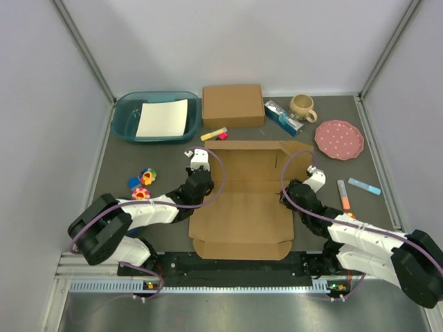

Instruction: Fold the paper box

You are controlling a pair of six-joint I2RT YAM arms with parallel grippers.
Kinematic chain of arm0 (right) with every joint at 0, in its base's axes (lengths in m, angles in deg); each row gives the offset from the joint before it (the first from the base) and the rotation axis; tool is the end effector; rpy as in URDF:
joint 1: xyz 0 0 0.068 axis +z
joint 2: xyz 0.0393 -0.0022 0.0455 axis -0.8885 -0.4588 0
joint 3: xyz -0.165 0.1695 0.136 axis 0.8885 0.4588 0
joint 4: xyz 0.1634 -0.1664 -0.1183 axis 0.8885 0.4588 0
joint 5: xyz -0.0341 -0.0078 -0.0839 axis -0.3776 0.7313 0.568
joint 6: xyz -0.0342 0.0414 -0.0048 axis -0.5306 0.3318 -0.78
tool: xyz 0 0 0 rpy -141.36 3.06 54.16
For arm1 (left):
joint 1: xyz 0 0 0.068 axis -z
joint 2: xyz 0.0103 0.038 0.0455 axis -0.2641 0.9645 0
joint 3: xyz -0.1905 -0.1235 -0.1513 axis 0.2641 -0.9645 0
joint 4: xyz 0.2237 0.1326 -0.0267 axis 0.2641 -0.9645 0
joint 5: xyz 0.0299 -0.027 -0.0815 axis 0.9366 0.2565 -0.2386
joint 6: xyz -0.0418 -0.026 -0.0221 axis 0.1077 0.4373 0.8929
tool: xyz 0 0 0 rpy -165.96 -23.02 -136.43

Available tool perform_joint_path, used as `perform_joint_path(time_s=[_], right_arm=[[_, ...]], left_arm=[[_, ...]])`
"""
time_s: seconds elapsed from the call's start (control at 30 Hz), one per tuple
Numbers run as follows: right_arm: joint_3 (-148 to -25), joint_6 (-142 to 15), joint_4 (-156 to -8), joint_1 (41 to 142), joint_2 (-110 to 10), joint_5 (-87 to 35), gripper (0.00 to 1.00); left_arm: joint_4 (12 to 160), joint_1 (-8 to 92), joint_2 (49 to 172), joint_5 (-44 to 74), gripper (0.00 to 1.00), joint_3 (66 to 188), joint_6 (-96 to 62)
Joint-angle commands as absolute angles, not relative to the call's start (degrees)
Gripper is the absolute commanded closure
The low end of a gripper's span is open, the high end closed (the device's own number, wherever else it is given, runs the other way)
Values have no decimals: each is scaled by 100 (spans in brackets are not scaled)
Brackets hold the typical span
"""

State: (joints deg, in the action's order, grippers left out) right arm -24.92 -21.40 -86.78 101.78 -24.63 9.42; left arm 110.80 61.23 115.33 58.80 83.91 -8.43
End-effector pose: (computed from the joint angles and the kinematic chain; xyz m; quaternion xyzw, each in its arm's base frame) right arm 0.1487 0.0992 0.1500 0.1794 0.8583 0.1406 0.4597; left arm 0.2024 -0.1792 0.1777 0.0190 0.8171 -0.0639 0.5726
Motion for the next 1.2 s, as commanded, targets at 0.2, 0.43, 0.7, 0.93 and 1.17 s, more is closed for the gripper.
perform_joint_path(time_s=[0.2,0.43,0.7,0.93,1.17], right_arm=[[-2356,-2032,-9413,10127,-2675,1460,38],[-2074,-2172,-10045,9811,-2392,1303,38],[-2188,-2234,-10599,9793,-3104,829,48],[-2277,-2357,-10784,9785,-3211,714,69],[-2250,-2691,-11039,9802,-2727,503,84]], left_arm=[[10585,6163,11399,5787,100,8293,-834],[10568,6155,11311,5788,100,8241,-834],[10533,6172,11329,5744,100,8258,-790],[10515,6181,11302,5752,100,8258,-790],[10524,6198,11363,5735,100,8267,-772]])
